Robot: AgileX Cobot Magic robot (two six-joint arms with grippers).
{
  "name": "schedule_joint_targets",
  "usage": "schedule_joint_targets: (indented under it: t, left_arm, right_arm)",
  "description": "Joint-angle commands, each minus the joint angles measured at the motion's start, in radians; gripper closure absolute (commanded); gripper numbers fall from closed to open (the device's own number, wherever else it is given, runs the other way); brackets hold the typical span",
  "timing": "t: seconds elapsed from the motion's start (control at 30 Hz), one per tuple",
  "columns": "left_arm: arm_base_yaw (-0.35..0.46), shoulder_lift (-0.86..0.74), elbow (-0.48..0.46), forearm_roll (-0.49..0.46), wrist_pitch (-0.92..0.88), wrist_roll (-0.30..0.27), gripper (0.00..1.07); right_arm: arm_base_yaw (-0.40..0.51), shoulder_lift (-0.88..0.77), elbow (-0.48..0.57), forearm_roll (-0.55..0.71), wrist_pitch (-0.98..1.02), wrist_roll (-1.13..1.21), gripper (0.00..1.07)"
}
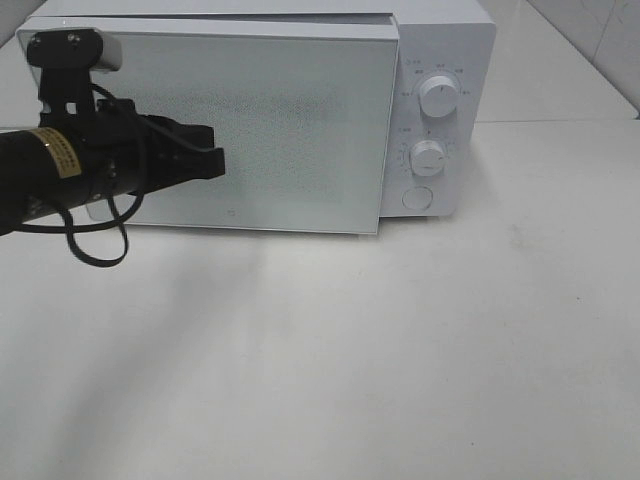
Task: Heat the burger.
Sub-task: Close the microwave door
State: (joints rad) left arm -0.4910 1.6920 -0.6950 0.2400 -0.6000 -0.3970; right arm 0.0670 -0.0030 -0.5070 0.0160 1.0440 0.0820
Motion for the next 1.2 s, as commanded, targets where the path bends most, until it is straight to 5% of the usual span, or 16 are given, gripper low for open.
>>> schedule_joint_targets:
  t: [0.03, 0.27, 1.2]
  left_arm:
    - [-0.059, 0.030, -0.045, -0.144, 0.008, 0.089, 1.07]
    - [-0.146, 0.091, -0.135, -0.297, 0.027, 0.219, 1.07]
    - [-0.211, 0.291, -0.485, -0.425, 0.115, 0.283, 1.07]
  right_arm:
    - [-0.006, -0.027, 0.001, 0.004, -0.006, 0.000, 0.32]
    - [-0.006, -0.027, 0.001, 0.004, -0.006, 0.000, 0.32]
    - [-0.006, -0.027, 0.001, 0.004, -0.006, 0.000, 0.32]
